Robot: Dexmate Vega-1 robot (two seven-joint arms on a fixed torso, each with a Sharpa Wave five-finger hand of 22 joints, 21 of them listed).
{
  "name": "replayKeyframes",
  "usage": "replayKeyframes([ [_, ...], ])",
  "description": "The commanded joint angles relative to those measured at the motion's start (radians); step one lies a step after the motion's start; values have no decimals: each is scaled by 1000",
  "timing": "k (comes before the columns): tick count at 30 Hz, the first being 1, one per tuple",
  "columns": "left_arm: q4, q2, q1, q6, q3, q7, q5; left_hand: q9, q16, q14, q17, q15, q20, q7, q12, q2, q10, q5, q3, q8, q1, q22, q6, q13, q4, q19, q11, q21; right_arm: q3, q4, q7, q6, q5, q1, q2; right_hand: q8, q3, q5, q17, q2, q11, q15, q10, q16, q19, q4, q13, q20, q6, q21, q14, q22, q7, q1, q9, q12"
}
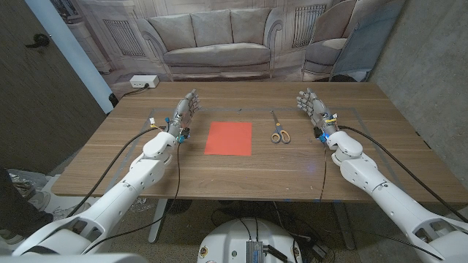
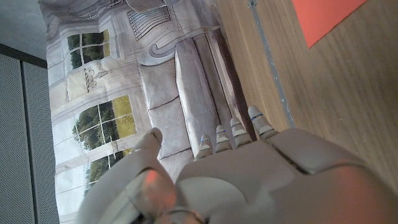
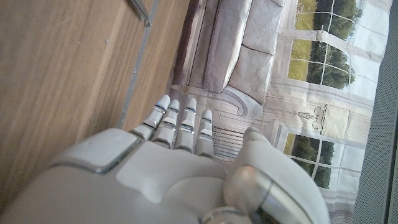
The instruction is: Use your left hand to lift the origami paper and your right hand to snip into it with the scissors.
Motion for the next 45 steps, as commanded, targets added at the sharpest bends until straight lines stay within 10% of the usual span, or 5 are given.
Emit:
replayKeyframes([
  [1,-37,39,-30,14,40,40,117,2,10,37,4,-1,11,6,15,9,34,4,21,13,35,4,32,2,-16,1,-3,4,6,-39,-22,-4,-11,-27,-16,6,9,5,4,-1,0,-2,11,7,1,-1,5,9,10,3,12,5,1,11,5,4],
  [12,-37,91,-101,-49,98,27,301,4,21,119,5,-17,25,33,33,38,133,3,79,37,122,4,146,3,-70,38,-9,7,8,-76,-34,-10,-14,-52,-29,6,18,5,5,-3,4,-2,25,8,5,-2,5,14,25,1,25,6,2,12,5,6],
  [45,-49,102,-386,-163,260,-136,679,5,0,105,11,-39,23,28,8,47,125,1,106,20,154,5,164,4,-79,54,-23,5,10,-217,-72,20,-73,-137,-74,9,31,2,7,-11,10,-2,52,3,12,-1,6,25,67,-7,42,6,5,5,6,8],
])
